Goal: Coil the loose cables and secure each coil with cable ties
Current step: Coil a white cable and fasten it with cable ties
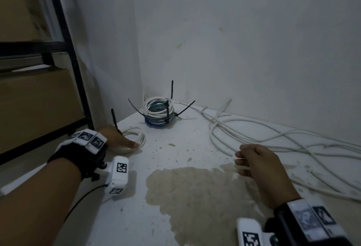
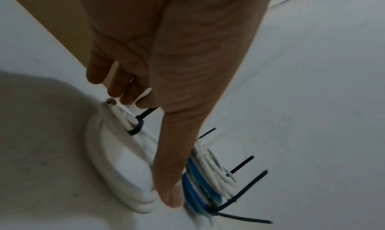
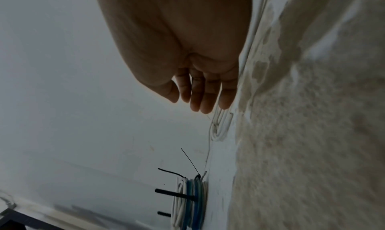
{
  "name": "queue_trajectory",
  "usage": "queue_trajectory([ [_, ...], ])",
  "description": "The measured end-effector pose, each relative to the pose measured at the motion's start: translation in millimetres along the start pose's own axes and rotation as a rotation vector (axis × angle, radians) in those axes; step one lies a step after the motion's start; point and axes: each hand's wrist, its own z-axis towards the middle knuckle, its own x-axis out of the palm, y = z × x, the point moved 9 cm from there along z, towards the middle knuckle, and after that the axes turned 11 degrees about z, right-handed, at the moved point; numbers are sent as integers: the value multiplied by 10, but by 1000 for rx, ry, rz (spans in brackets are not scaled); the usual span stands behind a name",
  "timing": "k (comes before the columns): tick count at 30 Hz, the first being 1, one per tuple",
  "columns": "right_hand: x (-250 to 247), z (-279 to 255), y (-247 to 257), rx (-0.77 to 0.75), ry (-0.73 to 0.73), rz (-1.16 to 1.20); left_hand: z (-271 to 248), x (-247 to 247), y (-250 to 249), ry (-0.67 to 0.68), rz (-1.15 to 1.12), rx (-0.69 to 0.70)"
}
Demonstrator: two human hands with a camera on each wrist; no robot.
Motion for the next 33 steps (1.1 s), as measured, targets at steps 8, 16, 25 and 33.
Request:
queue_trajectory([
  [8, -643, -49, 292, -1, 54, -344, -810, -601, -757, -534, -447, 284],
  [16, -1837, -281, 300, 18, -103, -555, -1308, 253, -2544, -178, -293, 811],
  [25, -2038, -295, 206, -24, -135, -603, -1518, 1112, -3573, 80, 418, 895],
  [33, -1875, -336, 106, 105, 7, -815, -1720, 998, -3603, 18, 278, 1024],
])
